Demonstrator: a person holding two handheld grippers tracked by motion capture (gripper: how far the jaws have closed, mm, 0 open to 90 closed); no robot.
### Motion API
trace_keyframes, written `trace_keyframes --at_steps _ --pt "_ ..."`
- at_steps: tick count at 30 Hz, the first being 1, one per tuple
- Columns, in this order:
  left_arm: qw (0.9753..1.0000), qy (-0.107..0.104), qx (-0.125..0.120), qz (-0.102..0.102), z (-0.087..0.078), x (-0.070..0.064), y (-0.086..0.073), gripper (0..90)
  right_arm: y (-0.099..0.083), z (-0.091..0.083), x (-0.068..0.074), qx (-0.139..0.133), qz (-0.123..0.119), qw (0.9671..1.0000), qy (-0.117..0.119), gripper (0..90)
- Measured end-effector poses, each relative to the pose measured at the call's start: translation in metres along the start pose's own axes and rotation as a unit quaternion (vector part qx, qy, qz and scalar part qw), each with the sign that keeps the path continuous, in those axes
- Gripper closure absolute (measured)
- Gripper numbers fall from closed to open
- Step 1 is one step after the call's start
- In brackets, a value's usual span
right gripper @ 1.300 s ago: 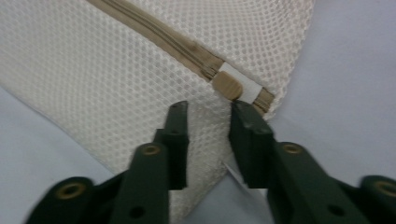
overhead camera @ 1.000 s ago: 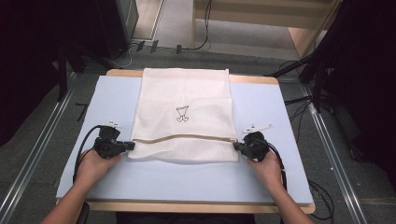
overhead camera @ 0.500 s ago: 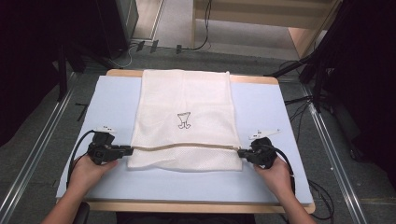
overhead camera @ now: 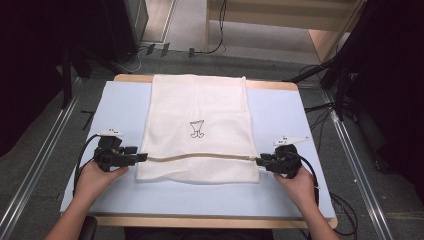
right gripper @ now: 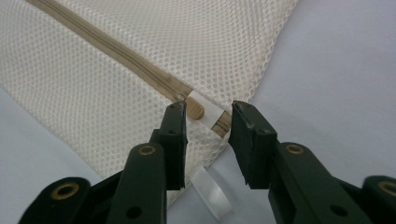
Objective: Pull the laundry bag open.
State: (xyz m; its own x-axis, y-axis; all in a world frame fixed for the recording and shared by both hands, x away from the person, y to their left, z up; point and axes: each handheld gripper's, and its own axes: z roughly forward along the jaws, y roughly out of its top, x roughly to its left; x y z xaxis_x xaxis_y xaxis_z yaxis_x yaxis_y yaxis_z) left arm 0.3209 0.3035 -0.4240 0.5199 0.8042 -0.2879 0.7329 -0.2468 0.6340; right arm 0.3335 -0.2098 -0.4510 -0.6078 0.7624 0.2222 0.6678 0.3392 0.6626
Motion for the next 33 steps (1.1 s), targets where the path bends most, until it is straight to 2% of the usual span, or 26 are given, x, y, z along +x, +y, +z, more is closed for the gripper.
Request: trace_keyframes --at_steps 5,6,7,11,17,20,26,27,29,33 --pt "1.0000 -0.008 -0.004 0.003 0.002 -0.005 0.006 35.3 0.000 0.000 -0.003 -0.009 0.002 1.0000 0.002 61.6" --pt "0.9998 -0.020 -0.009 -0.001 0.002 -0.007 0.008 34.6 0.000 0.000 -0.005 -0.013 0.002 0.9999 0.003 57.4" --pt "0.9998 -0.020 -0.009 -0.001 0.002 -0.007 0.008 34.1 0.000 0.000 -0.005 -0.016 0.002 0.9999 0.003 56.7" --pt "0.9995 -0.021 -0.006 0.021 0.005 -0.017 0.015 34.1 -0.001 0.000 -0.006 -0.020 0.000 0.9998 -0.003 54.9" --pt "0.9993 -0.021 -0.010 0.030 0.009 -0.026 0.025 34.1 -0.001 0.002 -0.007 -0.012 0.009 0.9999 0.003 55.2" --pt "0.9987 -0.026 -0.010 0.043 0.014 -0.033 0.033 34.2 -0.001 0.002 -0.008 -0.017 0.011 0.9998 -0.001 59.8" --pt "0.9980 -0.034 -0.005 0.052 0.022 -0.042 0.042 34.4 0.003 0.002 -0.010 -0.016 0.016 0.9997 -0.006 64.4" --pt "0.9978 -0.035 -0.003 0.055 0.025 -0.045 0.044 34.5 0.004 0.002 -0.011 -0.016 0.020 0.9996 -0.011 69.6" --pt "0.9977 -0.038 -0.004 0.056 0.027 -0.046 0.046 34.6 0.006 0.003 -0.011 -0.015 0.022 0.9996 -0.010 74.3" --pt "0.9974 -0.043 -0.003 0.058 0.036 -0.053 0.056 35.0 0.009 0.009 -0.012 -0.005 0.025 0.9997 -0.001 87.1"
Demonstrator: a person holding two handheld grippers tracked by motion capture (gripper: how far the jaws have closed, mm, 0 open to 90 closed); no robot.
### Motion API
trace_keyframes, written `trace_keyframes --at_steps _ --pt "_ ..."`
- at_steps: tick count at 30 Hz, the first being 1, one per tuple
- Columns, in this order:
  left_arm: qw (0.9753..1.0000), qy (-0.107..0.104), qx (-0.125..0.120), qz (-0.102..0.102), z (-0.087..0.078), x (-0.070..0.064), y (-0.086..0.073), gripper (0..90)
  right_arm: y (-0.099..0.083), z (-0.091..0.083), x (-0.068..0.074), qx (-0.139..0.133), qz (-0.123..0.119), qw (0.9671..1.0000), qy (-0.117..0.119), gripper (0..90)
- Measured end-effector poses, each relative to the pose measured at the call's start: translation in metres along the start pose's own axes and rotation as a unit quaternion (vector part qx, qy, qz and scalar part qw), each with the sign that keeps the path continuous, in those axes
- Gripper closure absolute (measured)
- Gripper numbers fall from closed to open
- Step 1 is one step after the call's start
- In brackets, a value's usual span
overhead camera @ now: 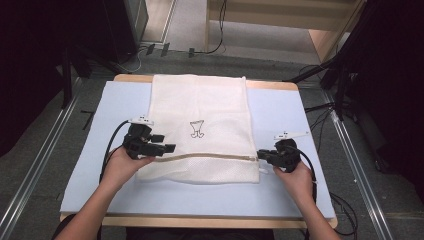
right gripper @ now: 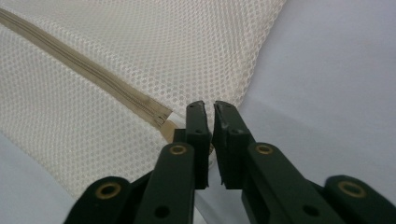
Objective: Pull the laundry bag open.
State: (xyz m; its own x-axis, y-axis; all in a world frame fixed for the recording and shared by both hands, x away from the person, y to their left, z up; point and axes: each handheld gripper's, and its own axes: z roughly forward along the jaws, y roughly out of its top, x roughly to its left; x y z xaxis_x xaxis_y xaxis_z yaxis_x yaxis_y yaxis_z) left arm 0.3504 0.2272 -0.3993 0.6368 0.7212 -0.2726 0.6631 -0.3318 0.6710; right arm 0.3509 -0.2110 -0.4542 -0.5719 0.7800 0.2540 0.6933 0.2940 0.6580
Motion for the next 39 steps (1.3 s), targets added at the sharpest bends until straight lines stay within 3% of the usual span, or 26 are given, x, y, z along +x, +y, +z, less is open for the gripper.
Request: trace_keyframes --at_steps 10,13,18,24,29,31,33,39 --pt "0.9997 -0.025 0.001 0.002 0.024 -0.010 0.021 35.5 0.002 0.011 0.005 0.021 0.001 0.9998 0.001 90.0" --pt "0.9993 -0.033 0.005 0.014 0.033 -0.017 0.029 35.7 0.000 0.013 0.003 0.019 0.005 0.9998 0.007 90.0" --pt "0.9984 -0.038 0.008 0.040 0.040 -0.025 0.028 40.2 -0.004 0.015 0.001 0.018 0.010 0.9997 0.015 90.0" --pt "0.9970 -0.055 0.005 0.053 0.045 -0.029 0.026 50.0 -0.003 0.016 0.005 0.017 0.009 0.9998 0.009 90.0" --pt "0.9969 -0.044 0.008 0.064 0.050 -0.033 0.026 50.6 0.000 0.021 0.009 0.021 0.007 0.9997 0.013 90.0" --pt "0.9975 -0.043 0.013 0.055 0.052 -0.033 0.028 44.9 0.000 0.021 0.010 0.021 0.006 0.9997 0.013 90.0" --pt "0.9975 -0.057 0.013 0.041 0.055 -0.030 0.029 44.6 0.000 0.020 0.011 0.022 0.006 0.9997 0.012 90.0" --pt "0.9970 -0.060 0.010 0.049 0.060 -0.035 0.030 47.1 0.003 0.022 0.012 0.018 0.009 0.9997 0.016 90.0"
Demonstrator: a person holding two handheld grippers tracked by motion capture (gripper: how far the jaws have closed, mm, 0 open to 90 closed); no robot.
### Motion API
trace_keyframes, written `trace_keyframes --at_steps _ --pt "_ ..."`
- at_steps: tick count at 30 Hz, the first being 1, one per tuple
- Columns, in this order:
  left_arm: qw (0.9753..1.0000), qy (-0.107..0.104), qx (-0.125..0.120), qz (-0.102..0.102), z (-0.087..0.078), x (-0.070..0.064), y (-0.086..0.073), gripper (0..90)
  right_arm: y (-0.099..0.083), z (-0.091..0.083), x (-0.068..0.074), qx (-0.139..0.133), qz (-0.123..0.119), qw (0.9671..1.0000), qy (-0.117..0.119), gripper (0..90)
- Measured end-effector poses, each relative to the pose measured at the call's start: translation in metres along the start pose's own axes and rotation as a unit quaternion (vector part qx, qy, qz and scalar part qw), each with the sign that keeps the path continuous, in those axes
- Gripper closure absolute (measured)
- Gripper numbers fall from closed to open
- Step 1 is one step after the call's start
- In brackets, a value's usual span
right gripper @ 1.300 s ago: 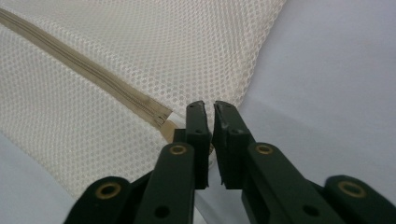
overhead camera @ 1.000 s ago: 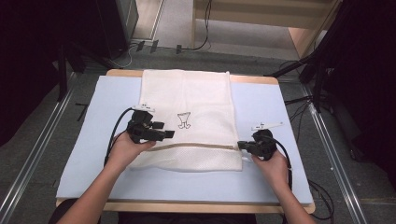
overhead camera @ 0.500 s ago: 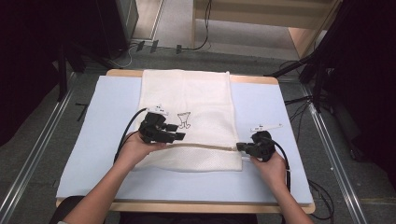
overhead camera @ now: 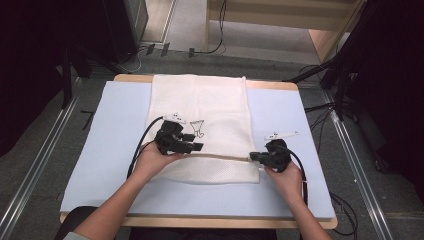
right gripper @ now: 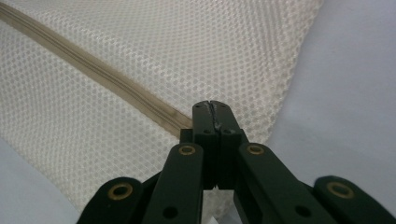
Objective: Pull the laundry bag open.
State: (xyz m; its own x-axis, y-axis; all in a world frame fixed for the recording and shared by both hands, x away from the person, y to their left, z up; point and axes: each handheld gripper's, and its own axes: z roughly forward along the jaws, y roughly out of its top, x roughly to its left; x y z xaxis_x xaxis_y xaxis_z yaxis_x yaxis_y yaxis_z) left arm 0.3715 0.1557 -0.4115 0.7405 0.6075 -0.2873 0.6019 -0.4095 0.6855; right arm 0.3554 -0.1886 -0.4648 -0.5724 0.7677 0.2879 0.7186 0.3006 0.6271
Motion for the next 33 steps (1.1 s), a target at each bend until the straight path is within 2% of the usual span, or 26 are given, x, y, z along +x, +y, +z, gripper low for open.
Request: trace_keyframes --at_steps 2,6,9,11,13,17,19,24,29,33 --pt "1.0000 0.001 0.004 0.008 0.002 -0.002 0.001 48.2 0.001 0.003 0.002 0.004 -0.007 1.0000 0.003 90.0" --pt "1.0000 -0.006 0.004 0.005 0.006 -0.006 0.003 51.0 0.001 0.003 0.007 0.001 -0.015 0.9998 0.013 90.0" --pt "0.9999 -0.008 0.003 0.007 0.009 -0.011 0.004 57.2 0.001 0.000 0.008 -0.004 -0.017 0.9997 0.016 90.0" --pt "0.9999 -0.011 0.004 0.011 0.010 -0.013 0.005 58.1 0.000 -0.001 0.007 -0.007 -0.019 0.9997 0.016 90.0" --pt "0.9998 -0.017 0.004 0.011 0.012 -0.017 0.007 58.9 -0.001 -0.005 0.006 -0.010 -0.018 0.9997 0.010 90.0" --pt "0.9994 -0.024 0.019 0.018 0.019 -0.022 0.011 60.8 -0.002 -0.008 0.002 -0.011 -0.016 0.9998 -0.004 90.0" --pt "0.9991 -0.031 0.025 0.016 0.024 -0.024 0.014 61.2 -0.003 -0.006 0.001 0.000 -0.014 0.9998 -0.012 90.0" --pt "0.9981 -0.044 0.041 0.017 0.042 -0.034 0.021 62.5 -0.004 -0.001 0.002 0.007 -0.027 0.9993 -0.024 90.0" --pt "0.9971 -0.050 0.054 0.018 0.055 -0.038 0.023 61.6 -0.007 0.002 0.003 0.001 -0.039 0.9988 -0.029 90.0" --pt "0.9952 -0.065 0.071 0.017 0.070 -0.041 0.024 59.9 -0.009 0.002 0.001 -0.005 -0.032 0.9992 -0.024 90.0"
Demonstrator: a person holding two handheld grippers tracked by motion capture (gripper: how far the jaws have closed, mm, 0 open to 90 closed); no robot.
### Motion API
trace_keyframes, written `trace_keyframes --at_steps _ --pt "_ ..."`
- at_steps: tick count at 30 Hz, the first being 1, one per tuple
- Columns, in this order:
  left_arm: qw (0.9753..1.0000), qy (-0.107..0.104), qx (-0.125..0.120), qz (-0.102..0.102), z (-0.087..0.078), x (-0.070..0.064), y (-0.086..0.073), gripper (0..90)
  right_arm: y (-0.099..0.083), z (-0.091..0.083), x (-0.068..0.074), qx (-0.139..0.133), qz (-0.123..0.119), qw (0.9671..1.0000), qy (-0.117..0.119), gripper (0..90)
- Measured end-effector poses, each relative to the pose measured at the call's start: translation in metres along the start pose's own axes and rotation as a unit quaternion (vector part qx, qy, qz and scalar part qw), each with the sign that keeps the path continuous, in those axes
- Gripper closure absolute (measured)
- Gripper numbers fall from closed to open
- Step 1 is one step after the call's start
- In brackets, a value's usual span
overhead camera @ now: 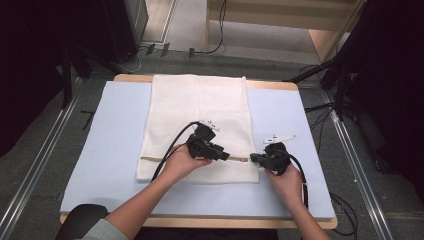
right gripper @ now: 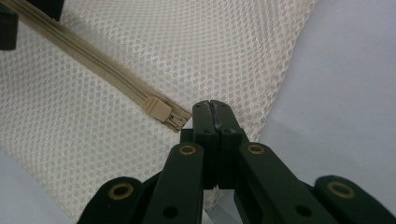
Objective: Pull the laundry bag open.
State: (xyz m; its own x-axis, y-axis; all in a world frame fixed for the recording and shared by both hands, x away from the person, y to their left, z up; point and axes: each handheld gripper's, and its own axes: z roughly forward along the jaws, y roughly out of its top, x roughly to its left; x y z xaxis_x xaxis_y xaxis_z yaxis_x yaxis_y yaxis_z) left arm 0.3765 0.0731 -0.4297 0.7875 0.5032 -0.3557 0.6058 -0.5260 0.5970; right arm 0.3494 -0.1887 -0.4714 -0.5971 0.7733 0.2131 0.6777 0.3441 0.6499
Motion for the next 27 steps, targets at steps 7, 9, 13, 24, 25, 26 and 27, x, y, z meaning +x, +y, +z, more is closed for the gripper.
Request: trace_keyframes --at_steps 7,9,13,24,25,26,27 --pt "1.0000 -0.005 0.002 0.006 0.013 -0.005 0.005 60.1 -0.001 0.000 -0.001 -0.006 0.014 0.9999 0.008 90.0" --pt "1.0000 -0.005 0.003 0.008 0.017 -0.008 0.006 60.2 -0.001 0.000 -0.002 -0.006 0.014 0.9998 0.009 90.0" --pt "0.9999 0.002 0.012 0.011 0.025 -0.010 0.007 63.7 -0.001 0.000 0.000 -0.004 0.007 1.0000 0.002 90.0" --pt "0.9996 0.000 0.022 -0.015 0.042 -0.008 0.010 76.6 -0.002 0.000 0.000 -0.006 -0.003 1.0000 -0.001 90.0" --pt "0.9996 0.004 0.024 -0.013 0.044 -0.008 0.010 76.6 -0.001 0.000 0.001 -0.006 -0.003 1.0000 -0.002 90.0" --pt "0.9995 0.005 0.026 -0.018 0.046 -0.008 0.010 76.6 -0.001 0.000 0.001 -0.006 -0.003 1.0000 -0.002 90.0" --pt "0.9995 0.005 0.026 -0.018 0.046 -0.008 0.010 76.6 -0.001 0.000 0.001 -0.006 -0.003 1.0000 -0.002 90.0"
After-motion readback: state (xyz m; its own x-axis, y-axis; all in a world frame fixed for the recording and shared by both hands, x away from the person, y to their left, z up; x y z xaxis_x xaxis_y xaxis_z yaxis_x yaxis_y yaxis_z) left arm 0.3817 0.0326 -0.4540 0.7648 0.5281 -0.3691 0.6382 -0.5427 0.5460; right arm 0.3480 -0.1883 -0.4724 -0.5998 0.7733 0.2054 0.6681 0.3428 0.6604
